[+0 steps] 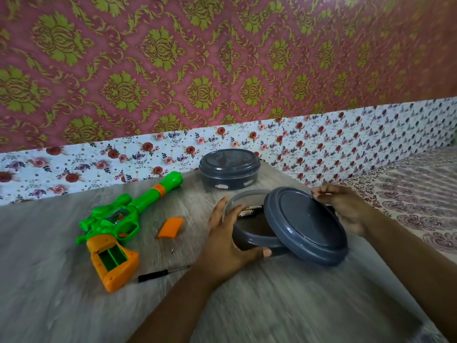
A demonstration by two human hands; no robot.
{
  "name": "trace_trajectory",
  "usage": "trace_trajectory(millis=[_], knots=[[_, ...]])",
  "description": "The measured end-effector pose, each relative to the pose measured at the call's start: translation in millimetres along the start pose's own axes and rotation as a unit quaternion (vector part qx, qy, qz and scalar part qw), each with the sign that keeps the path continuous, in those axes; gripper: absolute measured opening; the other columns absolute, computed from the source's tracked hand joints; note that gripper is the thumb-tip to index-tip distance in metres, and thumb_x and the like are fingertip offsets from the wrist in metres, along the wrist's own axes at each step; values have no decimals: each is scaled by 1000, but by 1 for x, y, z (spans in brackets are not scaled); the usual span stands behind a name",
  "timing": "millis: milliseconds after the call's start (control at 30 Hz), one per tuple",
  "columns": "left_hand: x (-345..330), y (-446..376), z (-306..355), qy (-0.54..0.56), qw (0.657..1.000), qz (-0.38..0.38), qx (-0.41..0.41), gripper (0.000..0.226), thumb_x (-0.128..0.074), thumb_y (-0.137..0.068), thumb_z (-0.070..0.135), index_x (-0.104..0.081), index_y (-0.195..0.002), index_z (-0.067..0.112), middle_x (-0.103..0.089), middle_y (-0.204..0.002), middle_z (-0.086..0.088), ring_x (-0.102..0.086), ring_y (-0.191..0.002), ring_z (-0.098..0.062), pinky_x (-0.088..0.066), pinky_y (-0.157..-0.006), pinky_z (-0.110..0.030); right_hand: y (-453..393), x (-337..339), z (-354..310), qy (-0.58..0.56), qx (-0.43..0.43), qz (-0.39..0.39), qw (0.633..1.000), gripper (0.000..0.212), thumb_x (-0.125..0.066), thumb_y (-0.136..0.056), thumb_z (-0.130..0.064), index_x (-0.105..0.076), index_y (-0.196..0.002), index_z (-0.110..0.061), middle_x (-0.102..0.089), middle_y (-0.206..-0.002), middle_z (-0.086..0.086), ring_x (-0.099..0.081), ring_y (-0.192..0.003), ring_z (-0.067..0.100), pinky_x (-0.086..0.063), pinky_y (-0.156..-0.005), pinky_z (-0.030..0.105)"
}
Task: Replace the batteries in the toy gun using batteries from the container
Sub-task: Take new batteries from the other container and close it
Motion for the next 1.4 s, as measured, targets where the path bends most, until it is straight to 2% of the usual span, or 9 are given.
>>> trace_trajectory(millis=[167, 400, 567, 700, 767, 833, 1000, 1200, 1400], knots=[[1, 1, 1, 7, 1000, -9, 2, 91, -81, -56, 54, -24, -126, 50, 4, -157, 13, -1, -145, -3, -10, -109, -15, -4, -5, 11, -3, -44, 63, 997, 6, -61, -86, -9, -63, -81, -5, -61, -76, 8, -55, -74, 20, -44, -63, 26], [1, -1, 0, 15, 1000, -16, 7, 84, -80, -57, 54, -30, -124, 51, 1, -157, 14, -4, -145, -4, -15, -112, -20, -6, -15, 5, 128, 17, 118, 985, 25, -55, -87, -1, -62, -67, -14, -62, -71, 3, -59, -82, 22, -48, -86, 33], [1, 0, 0, 21, 1000, -12, 8, 81, -80, -58, 53, -31, -122, 51, 1, -156, 15, -8, -144, -3, -17, -111, -19, 9, -17, -13, 261, 119, 153, 946, 15, -51, -92, -17, -64, -97, -12, -66, -101, 9, -56, -93, 22, -38, -81, 29], [0, -1, -3, 24, 1000, -8, 3, 84, -81, -58, 51, -37, -129, 44, -1, -156, 13, -6, -141, 2, -15, -110, -17, 60, -43, -43, 381, 220, 10, 898, 49, -41, -86, -54, -57, -115, -18, -60, -111, 2, -55, -97, 15, -42, -80, 28], [0, -1, -4, 23, 1000, -9, -3, 86, -81, -59, 51, -39, -133, 40, -2, -156, 12, -2, -140, 6, -15, -111, -17, 81, -59, -39, 486, 203, -80, 846, 77, -37, -75, -70, -43, -131, -16, -49, -133, 3, -48, -116, 17, -43, -93, 33], [-1, -1, -4, 20, 1000, -10, -4, 85, -80, -60, 52, -38, -133, 39, -2, -156, 13, -4, -138, 6, -16, -109, -16, 86, -64, -31, 534, 187, -91, 820, 90, -46, -74, -70, -23, -143, -16, -28, -151, 2, -32, -135, 20, -35, -107, 38], [0, -1, -4, 24, 1000, -7, 3, 60, -80, -60, 50, -48, -110, 38, -4, -155, 12, -15, -138, 3, -19, -105, -12, 75, -61, -32, 459, 199, -94, 861, 88, -63, -75, -55, -25, -144, -17, -33, -149, 1, -37, -132, 18, -35, -106, 32], [1, -4, -9, 30, 999, 22, 5, 39, -83, -60, 41, -49, -76, 32, -20, -151, 6, -14, -136, 7, -15, -85, 12, 51, -51, -34, 338, 149, -118, 922, 73, -72, -76, -35, -38, -139, -24, -47, -139, -2, -48, -122, 15, -39, -101, 29], [3, 0, -2, 46, 998, 39, 3, 32, -70, -69, 53, -51, -74, 28, -24, -150, 5, -12, -141, 2, -25, -97, -11, 22, -58, -42, 292, 173, -91, 936, 51, -77, -70, -23, -61, -118, -18, -65, -113, 2, -61, -102, 18, -47, -90, 33]])
Point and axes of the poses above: each hand's wrist, its own y-axis away from the middle knuckle, its own x-axis out of the back of the hand, z = x × y, the point moved 3 cm from there along -y, towards the middle knuckle
